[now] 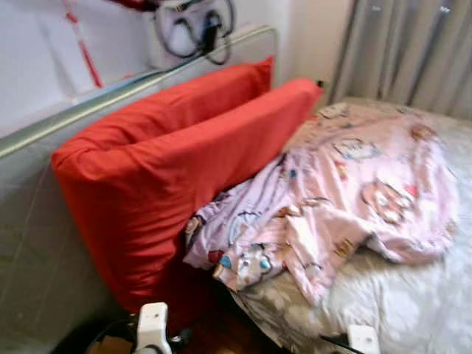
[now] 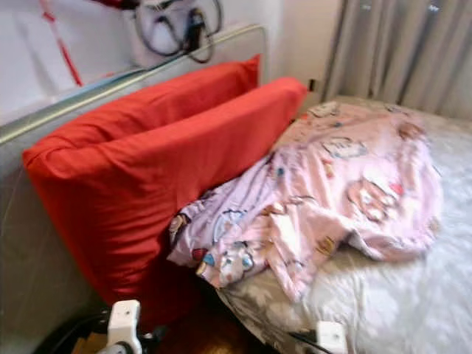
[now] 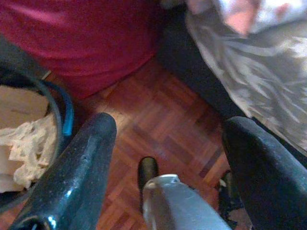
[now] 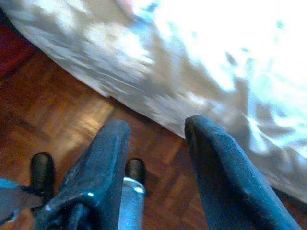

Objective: Clean up the room

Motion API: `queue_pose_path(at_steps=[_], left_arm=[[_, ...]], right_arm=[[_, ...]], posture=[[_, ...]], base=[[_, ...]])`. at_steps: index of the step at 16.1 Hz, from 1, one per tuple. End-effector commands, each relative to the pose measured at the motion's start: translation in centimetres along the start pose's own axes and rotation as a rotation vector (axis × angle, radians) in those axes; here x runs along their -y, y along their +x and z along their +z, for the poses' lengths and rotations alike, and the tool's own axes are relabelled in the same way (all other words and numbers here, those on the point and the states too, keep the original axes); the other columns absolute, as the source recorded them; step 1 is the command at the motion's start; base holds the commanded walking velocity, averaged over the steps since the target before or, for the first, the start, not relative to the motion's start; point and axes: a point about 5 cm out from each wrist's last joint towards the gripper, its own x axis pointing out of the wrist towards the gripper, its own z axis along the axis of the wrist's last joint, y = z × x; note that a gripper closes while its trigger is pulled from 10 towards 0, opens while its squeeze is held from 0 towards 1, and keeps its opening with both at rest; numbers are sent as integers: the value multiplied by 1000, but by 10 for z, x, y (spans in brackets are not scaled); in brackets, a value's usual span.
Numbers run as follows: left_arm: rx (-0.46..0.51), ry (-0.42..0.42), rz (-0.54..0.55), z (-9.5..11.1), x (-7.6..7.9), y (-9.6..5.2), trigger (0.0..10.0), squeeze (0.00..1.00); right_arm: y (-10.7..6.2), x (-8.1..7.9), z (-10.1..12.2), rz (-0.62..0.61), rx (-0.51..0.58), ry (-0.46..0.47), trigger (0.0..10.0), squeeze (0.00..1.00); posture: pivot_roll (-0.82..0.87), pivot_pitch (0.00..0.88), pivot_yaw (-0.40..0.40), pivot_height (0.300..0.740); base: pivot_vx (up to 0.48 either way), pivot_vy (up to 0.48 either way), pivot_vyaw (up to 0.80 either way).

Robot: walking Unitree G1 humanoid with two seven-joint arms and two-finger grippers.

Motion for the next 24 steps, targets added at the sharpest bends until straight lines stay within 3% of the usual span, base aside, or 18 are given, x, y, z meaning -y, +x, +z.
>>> queue_pose_path(at_steps=[1,4,7,11,14,15,17,20,24], left_arm=[[-13,-10,15,-3,-4,-1,10000,0],[-13,-10,15,-4,-4,-1,10000,0],[3,-11,6,-1,-3,-1,10000,0],[68,2,-19,17,3,3,10000,0],[209,13,-47,53,9,8,10000,0],[219,12,-48,55,9,8,10000,0],[387,6,-78,87,11,5,10000,0],[502,-9,-85,98,9,0,10000,0],[547,3,-123,97,16,-4,10000,0]], right_arm=[[0,-5,-3,21,-9,-19,10000,0],[-3,4,-11,16,-14,-7,10000,0],[-4,5,-11,9,-11,8,10000,0],[3,-8,17,25,74,12,10000,0],[7,-9,63,23,236,31,10000,0],[7,-9,66,24,246,34,10000,0],[3,-11,101,38,436,33,10000,0],[-3,-13,115,57,559,44,10000,0],[-5,-17,113,57,594,38,10000,0]], posture=[[8,0,25,740],[8,0,25,740],[7,0,25,740],[5,0,26,740],[3,0,26,740],[3,0,26,740],[-4,0,28,740],[-12,0,28,740],[-18,0,29,740]], base=[[292,0,500],[294,0,800],[181,0,0],[0,0,0],[0,0,0],[0,0,0],[0,0,0],[0,0,0],[0,0,0]])
